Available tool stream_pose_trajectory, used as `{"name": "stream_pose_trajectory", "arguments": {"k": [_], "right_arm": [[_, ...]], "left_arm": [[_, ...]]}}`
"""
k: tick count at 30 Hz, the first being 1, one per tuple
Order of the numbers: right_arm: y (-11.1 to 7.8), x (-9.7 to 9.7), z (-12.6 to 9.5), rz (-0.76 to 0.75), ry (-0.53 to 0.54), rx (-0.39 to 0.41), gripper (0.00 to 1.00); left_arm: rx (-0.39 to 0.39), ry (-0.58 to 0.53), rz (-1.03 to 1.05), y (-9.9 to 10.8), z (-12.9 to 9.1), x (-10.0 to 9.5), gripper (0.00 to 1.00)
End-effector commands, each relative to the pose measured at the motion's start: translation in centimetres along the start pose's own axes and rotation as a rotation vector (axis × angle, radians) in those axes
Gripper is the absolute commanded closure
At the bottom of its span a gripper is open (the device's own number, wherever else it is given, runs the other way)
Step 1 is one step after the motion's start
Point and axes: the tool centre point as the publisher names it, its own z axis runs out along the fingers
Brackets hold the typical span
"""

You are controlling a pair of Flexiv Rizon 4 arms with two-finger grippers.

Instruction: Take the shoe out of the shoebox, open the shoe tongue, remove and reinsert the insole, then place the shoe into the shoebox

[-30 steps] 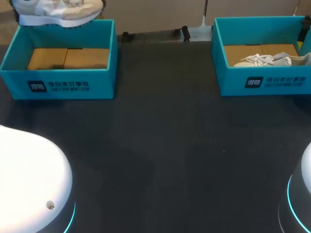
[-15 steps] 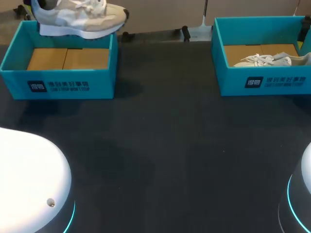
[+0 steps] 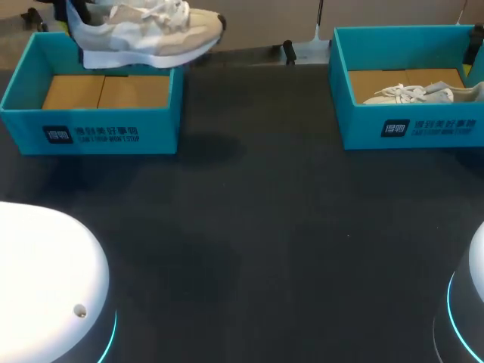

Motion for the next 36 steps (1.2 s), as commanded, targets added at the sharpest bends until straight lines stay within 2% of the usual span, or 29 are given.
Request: {"name": "stream_pose_trajectory", "arguments": {"k": [1, 20, 23, 32, 36], "right_arm": [[0.0, 0.0, 0.0, 0.001, 0.0, -0.001, 0.0], [0.0, 0.0, 0.0, 0.001, 0.0, -0.001, 0.0], [0.0, 0.0, 0.0, 0.001, 0.0, -0.001, 0.0], [0.0, 0.0, 0.0, 0.001, 0.0, -0.001, 0.0], [0.0, 0.0, 0.0, 0.001, 0.0, -0.001, 0.0]], "left_arm": [[-0.029, -0.005, 0.017, -1.4, -0.2, -0.6, 1.0], [-0.029, -0.005, 0.017, -1.4, -0.2, -0.6, 1.0], [-0.052, 0.052, -0.029, -2.9, -0.5, -1.9, 1.0], [-0.101, 0.063, -0.132, -6.7, -2.0, -4.8, 1.0], [-0.094, 0.056, -0.134, -7.9, -2.2, -6.3, 1.0]]}}
